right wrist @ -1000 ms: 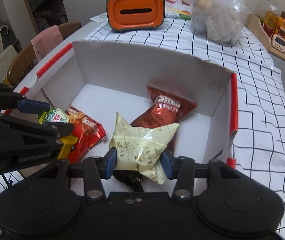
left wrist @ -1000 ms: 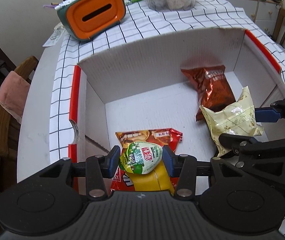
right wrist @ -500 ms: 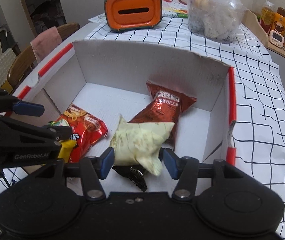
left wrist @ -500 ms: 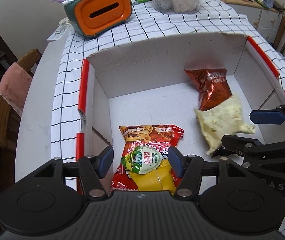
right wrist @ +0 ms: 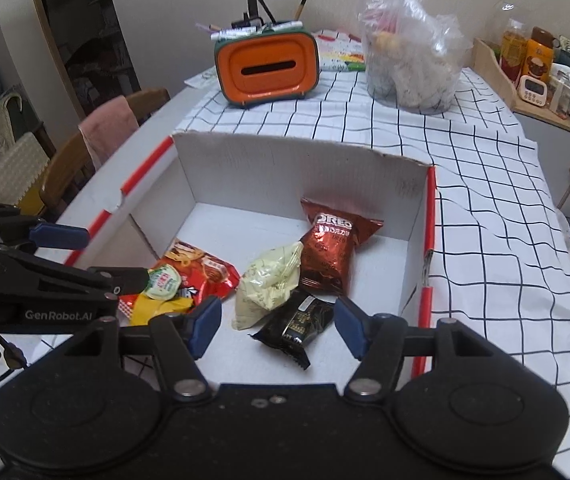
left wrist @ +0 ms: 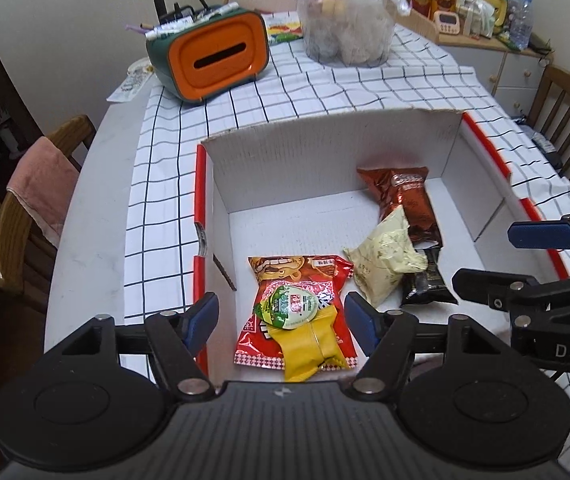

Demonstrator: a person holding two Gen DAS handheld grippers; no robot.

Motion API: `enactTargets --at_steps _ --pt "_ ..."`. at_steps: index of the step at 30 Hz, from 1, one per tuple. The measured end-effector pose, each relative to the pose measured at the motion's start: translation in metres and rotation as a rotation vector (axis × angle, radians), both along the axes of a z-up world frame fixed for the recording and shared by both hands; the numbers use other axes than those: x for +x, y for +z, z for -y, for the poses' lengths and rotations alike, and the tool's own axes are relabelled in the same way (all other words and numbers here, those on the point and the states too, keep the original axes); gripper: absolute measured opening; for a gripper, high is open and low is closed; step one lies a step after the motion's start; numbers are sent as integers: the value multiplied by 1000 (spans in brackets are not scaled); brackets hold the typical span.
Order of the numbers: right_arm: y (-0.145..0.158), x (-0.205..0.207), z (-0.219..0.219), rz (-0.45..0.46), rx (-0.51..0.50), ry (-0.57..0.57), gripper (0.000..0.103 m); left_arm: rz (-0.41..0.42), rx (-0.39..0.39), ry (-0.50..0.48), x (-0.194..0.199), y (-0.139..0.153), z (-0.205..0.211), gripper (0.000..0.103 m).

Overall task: Organize snacks
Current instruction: 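Open both tools to drop the green packet and yellow bag into the box, then move both tools back over the remaining snacks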

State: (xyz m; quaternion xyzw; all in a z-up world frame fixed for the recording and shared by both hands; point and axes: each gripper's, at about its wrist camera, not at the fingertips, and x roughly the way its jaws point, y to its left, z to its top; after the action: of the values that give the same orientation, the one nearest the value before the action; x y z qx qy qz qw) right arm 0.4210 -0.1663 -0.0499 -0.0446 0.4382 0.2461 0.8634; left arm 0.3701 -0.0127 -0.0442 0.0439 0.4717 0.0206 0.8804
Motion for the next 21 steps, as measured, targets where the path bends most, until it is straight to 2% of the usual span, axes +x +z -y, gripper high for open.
enactTargets --at_steps 2,7,10,16,19,21 --pt "6 -6 2 8 13 -4 74 8 -5 -7 -7 6 0 69" --pt "18 -25 6 20 44 -13 78 37 -13 -28 -27 19 -1 70" --pt "26 -38 7 33 61 -13 81 54 -17 -37 -40 26 -2 76" --pt "37 -63 11 49 85 -25 84 74 -23 -54 -65 35 -6 77" --pt "41 -77 11 53 100 -22 85 87 -26 -67 -79 38 -7 82" --pt "43 -85 11 57 101 -19 89 94 -26 -75 -89 40 -8 84"
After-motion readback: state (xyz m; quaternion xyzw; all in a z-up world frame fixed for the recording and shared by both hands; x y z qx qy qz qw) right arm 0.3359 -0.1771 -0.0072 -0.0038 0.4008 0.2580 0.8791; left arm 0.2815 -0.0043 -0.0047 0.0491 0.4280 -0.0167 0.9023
